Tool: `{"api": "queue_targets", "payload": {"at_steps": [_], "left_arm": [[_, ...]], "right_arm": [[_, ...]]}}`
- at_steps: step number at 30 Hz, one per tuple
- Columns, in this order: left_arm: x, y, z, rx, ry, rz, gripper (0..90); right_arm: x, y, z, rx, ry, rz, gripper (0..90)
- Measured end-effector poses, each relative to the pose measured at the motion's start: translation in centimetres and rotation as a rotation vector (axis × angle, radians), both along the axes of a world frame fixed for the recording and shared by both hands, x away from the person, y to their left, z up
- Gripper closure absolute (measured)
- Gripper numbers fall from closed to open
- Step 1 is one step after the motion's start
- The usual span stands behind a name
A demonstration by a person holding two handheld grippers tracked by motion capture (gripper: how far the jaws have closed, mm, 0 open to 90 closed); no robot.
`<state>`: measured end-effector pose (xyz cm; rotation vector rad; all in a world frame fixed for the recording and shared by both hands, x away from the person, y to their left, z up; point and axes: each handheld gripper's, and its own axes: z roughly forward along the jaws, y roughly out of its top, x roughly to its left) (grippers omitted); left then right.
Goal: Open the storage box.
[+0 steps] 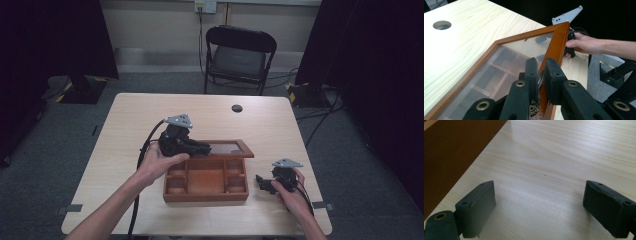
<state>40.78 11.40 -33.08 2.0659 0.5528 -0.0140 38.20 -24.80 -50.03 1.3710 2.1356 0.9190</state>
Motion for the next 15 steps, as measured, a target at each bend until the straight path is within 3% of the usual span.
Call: {"api": "queue_targets", "payload": {"at_steps": [15], "left_arm": [[0.79,0.25,0.66,-0.033,-0.017,0.019,81.4]], "right_arm": [[0.01,0.04,-0.01,0.001,0.001,-0.002,10.0]]}}
